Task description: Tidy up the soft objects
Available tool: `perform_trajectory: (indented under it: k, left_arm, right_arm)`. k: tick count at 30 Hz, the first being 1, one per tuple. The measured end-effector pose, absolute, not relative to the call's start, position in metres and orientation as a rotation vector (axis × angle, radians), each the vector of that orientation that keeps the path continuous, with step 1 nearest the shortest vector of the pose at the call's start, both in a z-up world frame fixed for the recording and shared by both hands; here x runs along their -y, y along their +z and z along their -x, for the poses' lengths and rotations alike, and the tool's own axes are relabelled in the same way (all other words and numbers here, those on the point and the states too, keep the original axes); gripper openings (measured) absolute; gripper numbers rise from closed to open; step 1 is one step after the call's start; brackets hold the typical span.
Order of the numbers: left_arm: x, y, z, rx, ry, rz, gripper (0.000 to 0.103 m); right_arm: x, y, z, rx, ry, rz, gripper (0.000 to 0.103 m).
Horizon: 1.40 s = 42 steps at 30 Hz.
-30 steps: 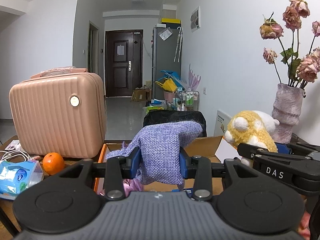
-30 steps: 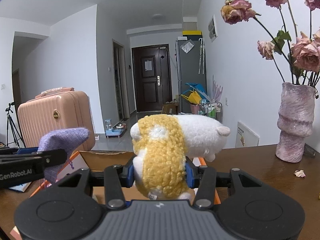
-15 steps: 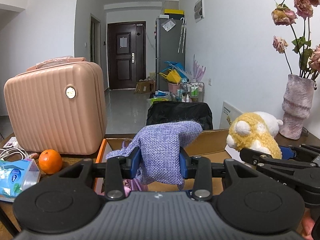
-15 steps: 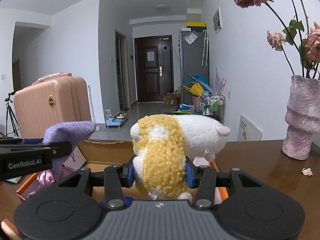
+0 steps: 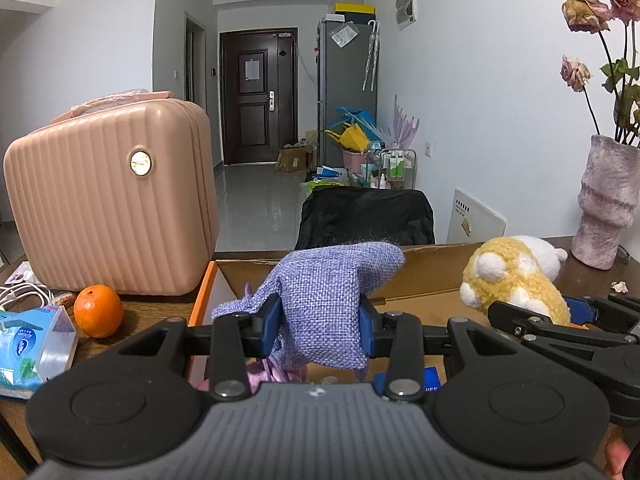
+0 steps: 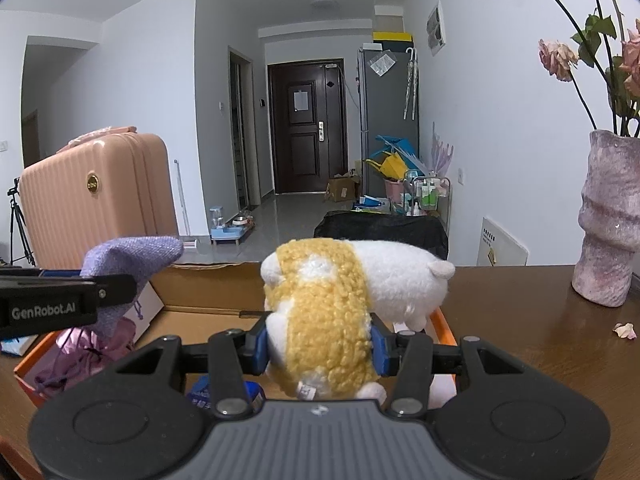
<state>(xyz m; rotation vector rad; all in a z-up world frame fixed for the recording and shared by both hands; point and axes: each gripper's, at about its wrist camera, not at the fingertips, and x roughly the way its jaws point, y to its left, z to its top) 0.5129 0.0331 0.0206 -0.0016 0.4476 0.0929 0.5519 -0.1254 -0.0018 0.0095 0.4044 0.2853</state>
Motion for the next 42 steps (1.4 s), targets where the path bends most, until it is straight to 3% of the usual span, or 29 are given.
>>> perform_trajectory:
  k: [7,10,13,15,17,20,22,42]
  left_arm:
    - [-0.034,0.020,-0.513,-0.450,0.093,0.002,0.041]
    - [-0.035,0.020,-0.512,-0.456,0.105,0.009,0.049]
    - [-0.038,0.021,-0.511,-0.457,0.114,0.021,0.064]
    - [-0.038,0.023,-0.508,-0.440,0.135,0.013,0.073]
    - [-0.038,0.024,-0.505,-0.429,0.147,0.016,0.086]
    - [-0.038,0.027,-0.502,-0.408,0.167,0.012,0.099]
    - [-0.037,0.028,-0.499,-0.390,0.182,0.008,0.103]
    - [-0.047,0.041,-0.481,-0.361,0.178,0.033,0.103]
  right_arm:
    - [0.125,-0.005,-0.554,-0.416,0.269,-0.007,0.047]
    - [0.126,-0.005,-0.555,-0.427,0.256,-0.001,0.052]
    - [0.127,-0.004,-0.554,-0.428,0.248,-0.004,0.057]
    - [0.129,-0.003,-0.554,-0.422,0.237,-0.011,0.068]
    - [0.132,-0.002,-0.553,-0.419,0.233,-0.024,0.086]
    - [0.135,-0.001,-0.552,-0.406,0.232,-0.042,0.097]
    - [0.137,0.001,-0.551,-0.397,0.233,-0.049,0.103]
    - [0.133,0.012,-0.533,-0.371,0.244,-0.009,0.103]
